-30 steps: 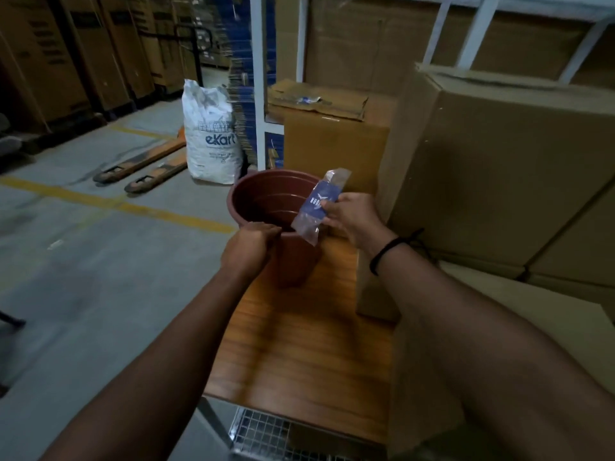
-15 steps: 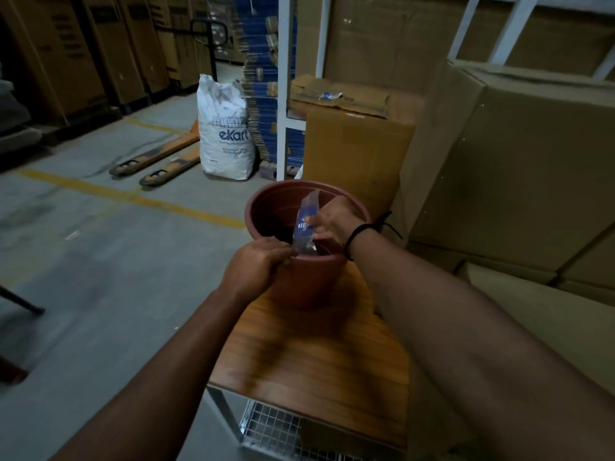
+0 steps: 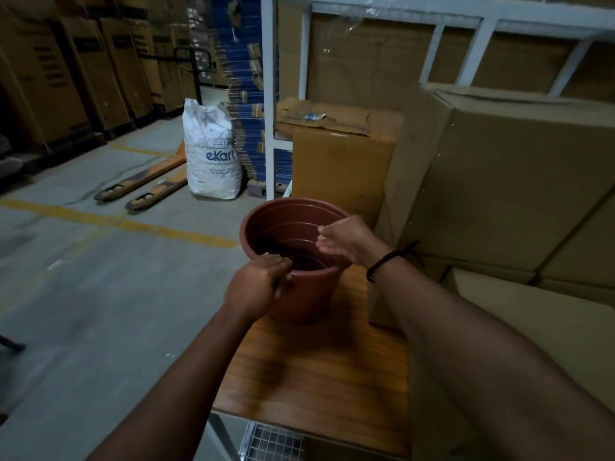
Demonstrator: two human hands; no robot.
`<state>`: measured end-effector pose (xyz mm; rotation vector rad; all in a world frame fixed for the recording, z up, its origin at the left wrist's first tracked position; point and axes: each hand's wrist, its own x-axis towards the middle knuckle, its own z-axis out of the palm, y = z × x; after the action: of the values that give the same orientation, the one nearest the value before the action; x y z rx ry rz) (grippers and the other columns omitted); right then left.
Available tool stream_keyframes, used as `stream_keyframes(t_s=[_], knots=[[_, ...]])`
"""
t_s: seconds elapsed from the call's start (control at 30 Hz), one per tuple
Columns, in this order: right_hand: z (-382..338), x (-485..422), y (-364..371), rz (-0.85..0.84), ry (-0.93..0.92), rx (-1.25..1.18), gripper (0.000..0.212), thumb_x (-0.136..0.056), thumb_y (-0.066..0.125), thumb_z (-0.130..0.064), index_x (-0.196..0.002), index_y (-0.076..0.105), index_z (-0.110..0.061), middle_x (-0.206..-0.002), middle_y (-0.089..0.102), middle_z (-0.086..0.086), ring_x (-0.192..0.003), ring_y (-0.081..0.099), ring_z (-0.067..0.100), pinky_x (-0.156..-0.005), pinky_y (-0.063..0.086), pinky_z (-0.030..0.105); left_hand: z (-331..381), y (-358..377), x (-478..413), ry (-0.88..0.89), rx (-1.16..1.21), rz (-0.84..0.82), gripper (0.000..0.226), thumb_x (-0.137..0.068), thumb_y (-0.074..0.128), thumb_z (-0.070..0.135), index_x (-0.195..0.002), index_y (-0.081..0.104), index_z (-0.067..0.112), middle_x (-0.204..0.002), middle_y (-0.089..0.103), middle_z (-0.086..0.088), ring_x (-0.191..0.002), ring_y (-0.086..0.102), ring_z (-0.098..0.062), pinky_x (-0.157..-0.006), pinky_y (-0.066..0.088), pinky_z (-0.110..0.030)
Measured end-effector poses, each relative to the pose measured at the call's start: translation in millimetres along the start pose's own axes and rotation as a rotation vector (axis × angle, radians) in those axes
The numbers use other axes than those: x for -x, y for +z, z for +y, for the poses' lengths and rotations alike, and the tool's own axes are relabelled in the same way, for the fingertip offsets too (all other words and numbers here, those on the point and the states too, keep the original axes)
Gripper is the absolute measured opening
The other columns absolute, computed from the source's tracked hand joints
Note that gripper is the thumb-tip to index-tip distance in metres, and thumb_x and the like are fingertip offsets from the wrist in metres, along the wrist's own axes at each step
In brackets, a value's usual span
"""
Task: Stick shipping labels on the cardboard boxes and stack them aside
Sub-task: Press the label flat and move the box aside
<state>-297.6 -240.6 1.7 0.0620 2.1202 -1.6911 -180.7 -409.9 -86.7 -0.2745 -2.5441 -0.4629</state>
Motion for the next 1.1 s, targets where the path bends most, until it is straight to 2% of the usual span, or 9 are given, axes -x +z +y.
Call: stream_keyframes(t_s=[0.2,0.3,0.37,0.47,0.57,0.67,0.8,0.97,1.1], knots=[[14.7,60.9,-73.8,0.093,-0.159,0.058,0.009,-0.092,0.065,-0.014,-0.096,0.068,-0.006,-0.099,0.071,0.014,-0.089,0.071,0.021,-0.082,0.059,0.038,57.3,17.5,-12.0,0.121,0.172,0.048,0.039,-0.095,0.049,0.03,-0.117,0.071,0.006,-0.122,0.068,-0.01,-0.121,0.059,-0.024,-0.113,0.032,-0.033],[30.0,96.0,-118.2,0.172,-0.177,0.015,0.006,-0.093,0.063,-0.012,-0.087,0.066,-0.009,-0.096,0.068,0.011,-0.087,0.066,0.018,-0.078,0.058,0.03,97.7,30.9,-23.2,0.159,0.297,-0.007,0.041,-0.097,0.051,0.034,-0.125,0.066,0.008,-0.131,0.063,-0.008,-0.129,0.053,-0.021,-0.116,0.023,-0.023],[43.2,120.6,-147.0,0.239,-0.186,-0.008,0.005,-0.093,0.063,-0.011,-0.088,0.065,-0.009,-0.094,0.067,0.013,-0.085,0.066,0.019,-0.076,0.057,0.025,129.6,39.0,-28.7,0.175,0.383,-0.068,0.048,-0.095,0.051,0.041,-0.13,0.063,0.01,-0.137,0.059,-0.006,-0.132,0.049,-0.018,-0.114,0.021,-0.015],[68.5,152.2,-184.9,0.318,-0.169,-0.076,0.002,-0.092,0.064,-0.008,-0.093,0.066,-0.007,-0.097,0.068,0.015,-0.084,0.067,0.018,-0.076,0.058,0.024,175.3,56.9,-31.1,0.238,0.496,-0.21,0.067,-0.091,0.043,0.06,-0.138,0.055,0.014,-0.145,0.051,-0.003,-0.138,0.042,-0.014,-0.115,0.029,-0.025],[89.3,178.8,-215.7,0.321,-0.154,-0.077,0.021,-0.091,0.065,-0.009,-0.111,0.065,-0.004,-0.106,0.071,0.011,-0.091,0.07,0.015,-0.078,0.058,0.022,208.9,72.2,-26.5,0.319,0.57,-0.321,0.075,-0.088,0.04,0.07,-0.144,0.048,0.02,-0.154,0.038,0.004,-0.143,0.03,-0.009,-0.117,0.022,-0.024],[103.9,200.8,-241.6,0.303,-0.198,0.134,0.032,-0.091,0.066,-0.02,-0.123,0.065,-0.017,-0.115,0.069,-0.005,-0.102,0.066,0.006,-0.09,0.052,0.027,228.2,83.0,-18.3,0.39,0.627,-0.389,0.068,-0.089,0.045,0.065,-0.143,0.049,0.023,-0.157,0.032,0.005,-0.146,0.023,-0.008,-0.118,0.019,-0.026],[127.5,219.7,-272.5,0.27,-0.273,0.6,0.036,-0.091,0.064,-0.035,-0.127,0.06,-0.034,-0.131,0.053,-0.022,-0.118,0.049,-0.002,-0.098,0.039,0.027,235.0,87.6,-15.1,0.317,0.615,-0.41,0.063,-0.091,0.044,0.064,-0.14,0.053,0.025,-0.157,0.033,0.004,-0.148,0.019,-0.008,-0.12,0.02,-0.037],[157.6,230.6,-296.4,0.093,-0.283,0.917,0.06,-0.093,0.054,-0.051,-0.147,0.033,-0.037,-0.155,0.026,-0.019,-0.139,0.03,0.006,-0.113,0.03,0.031,250.4,74.9,-12.9,0.212,0.531,-0.4,0.061,-0.091,0.041,0.055,-0.141,0.051,0.021,-0.155,0.035,0.005,-0.149,0.017,-0.01,-0.121,0.018,-0.044],[162.0,234.5,-296.8,0.022,-0.352,1.055,0.059,-0.101,0.037,-0.048,-0.154,0.017,-0.03,-0.161,0.012,-0.013,-0.146,0.01,0.006,-0.115,0.007,0.024,272.7,58.7,3.6,0.246,0.402,-0.406,0.079,-0.085,0.038,0.075,-0.144,0.047,0.023,-0.157,0.032,0.005,-0.149,0.015,-0.01,-0.122,0.007,-0.038]])
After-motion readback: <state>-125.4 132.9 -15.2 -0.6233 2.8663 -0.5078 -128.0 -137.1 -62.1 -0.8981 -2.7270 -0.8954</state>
